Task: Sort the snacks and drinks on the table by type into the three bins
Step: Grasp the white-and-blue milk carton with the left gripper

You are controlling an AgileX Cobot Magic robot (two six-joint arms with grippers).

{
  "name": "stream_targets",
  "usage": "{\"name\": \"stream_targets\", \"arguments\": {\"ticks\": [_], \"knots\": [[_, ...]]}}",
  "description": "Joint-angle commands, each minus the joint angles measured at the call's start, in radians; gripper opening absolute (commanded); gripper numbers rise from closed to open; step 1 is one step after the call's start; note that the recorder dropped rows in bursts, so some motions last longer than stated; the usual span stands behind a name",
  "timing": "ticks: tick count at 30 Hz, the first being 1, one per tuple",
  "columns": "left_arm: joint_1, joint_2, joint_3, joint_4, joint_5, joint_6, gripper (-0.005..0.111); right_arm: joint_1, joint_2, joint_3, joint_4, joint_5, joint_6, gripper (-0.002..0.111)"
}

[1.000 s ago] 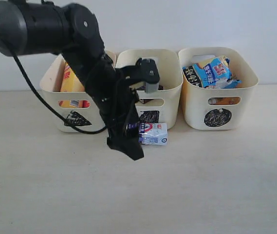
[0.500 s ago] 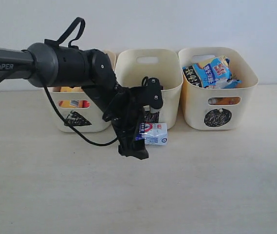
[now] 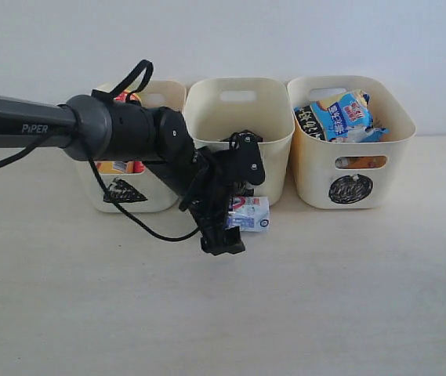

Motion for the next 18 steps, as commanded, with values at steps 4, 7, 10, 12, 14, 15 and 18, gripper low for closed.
{"name": "stream_targets", "arguments": {"ticks": [4, 7, 10, 12, 14, 15, 18], "knots": [[0.001, 0.005, 0.000, 0.003, -0.033, -0.037, 0.091, -0.009, -0.005, 0.004, -0.003, -0.005, 0.002, 0.000], [0.001, 0.014, 0.000, 0.003, 0.018, -0.037, 0.087, -0.009, -0.005, 0.004, -0.003, -0.005, 0.002, 0.000], [0.001, 0.018, 0.000, 0.006, 0.091, -0.023, 0.079, -0.009, -0.005, 0.004, -0.003, -0.005, 0.002, 0.000], [-0.005, 0.018, 0.000, 0.006, 0.144, -0.007, 0.078, -0.009, -0.005, 0.004, -0.003, -0.005, 0.002, 0.000], [-0.010, 0.012, -0.002, 0.011, 0.186, -0.008, 0.078, -0.009, -0.005, 0.004, -0.003, -0.007, 0.002, 0.000], [-0.014, 0.010, -0.002, 0.011, 0.203, -0.008, 0.078, -0.009, -0.005, 0.004, -0.003, -0.009, 0.002, 0.000], [-0.027, 0.000, -0.002, 0.002, 0.241, -0.013, 0.078, -0.009, -0.005, 0.004, -0.003, -0.009, 0.002, 0.000]]}}
